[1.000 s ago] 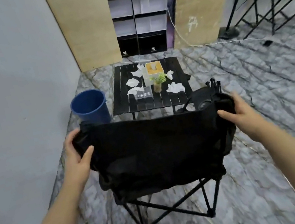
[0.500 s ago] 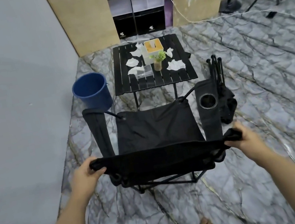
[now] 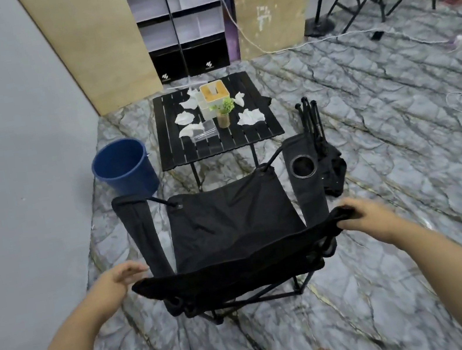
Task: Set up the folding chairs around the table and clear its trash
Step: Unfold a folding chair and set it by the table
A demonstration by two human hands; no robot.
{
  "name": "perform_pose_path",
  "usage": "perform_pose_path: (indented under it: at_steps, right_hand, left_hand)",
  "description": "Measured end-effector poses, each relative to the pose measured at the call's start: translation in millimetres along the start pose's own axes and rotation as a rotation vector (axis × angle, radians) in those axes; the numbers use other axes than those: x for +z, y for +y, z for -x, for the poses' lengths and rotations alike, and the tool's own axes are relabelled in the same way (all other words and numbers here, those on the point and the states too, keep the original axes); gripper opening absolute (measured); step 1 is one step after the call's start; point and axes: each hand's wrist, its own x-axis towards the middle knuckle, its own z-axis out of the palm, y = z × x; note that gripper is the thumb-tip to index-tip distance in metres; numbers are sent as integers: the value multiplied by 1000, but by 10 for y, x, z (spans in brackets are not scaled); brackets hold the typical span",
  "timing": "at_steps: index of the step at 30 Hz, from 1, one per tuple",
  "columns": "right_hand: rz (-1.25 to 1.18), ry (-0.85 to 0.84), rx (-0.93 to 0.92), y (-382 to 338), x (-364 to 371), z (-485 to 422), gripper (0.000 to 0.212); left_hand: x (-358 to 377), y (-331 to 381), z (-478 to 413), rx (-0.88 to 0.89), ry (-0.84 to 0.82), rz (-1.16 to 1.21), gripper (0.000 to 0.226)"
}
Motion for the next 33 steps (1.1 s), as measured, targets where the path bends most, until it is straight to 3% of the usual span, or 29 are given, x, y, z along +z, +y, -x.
perform_pose_path:
  at_steps: [3, 6, 9, 16, 23, 33]
  right_hand:
    - [-50, 80, 1, -126, -95, 203, 24]
    - [85, 276, 16, -108, -112, 358, 42]
    - [186, 341, 99, 105, -196, 397, 51]
    - [405, 492, 231, 798, -941, 250, 55]
    - [444, 480, 308, 1565, -2321, -133, 57]
    - [441, 383, 306, 2187, -3962, -1303, 57]
  left_hand:
    - [140, 574, -316, 186, 142, -62, 40]
    - [916, 1221, -534, 471, 26, -322, 33]
    - [1961, 1832, -585, 714, -96, -506, 37]
    - [3800, 2921, -466, 1046, -214, -995, 57]
    - [4988, 3846, -938, 1030, -265, -981, 57]
    - [6044, 5191, -2142, 929, -263, -924, 55]
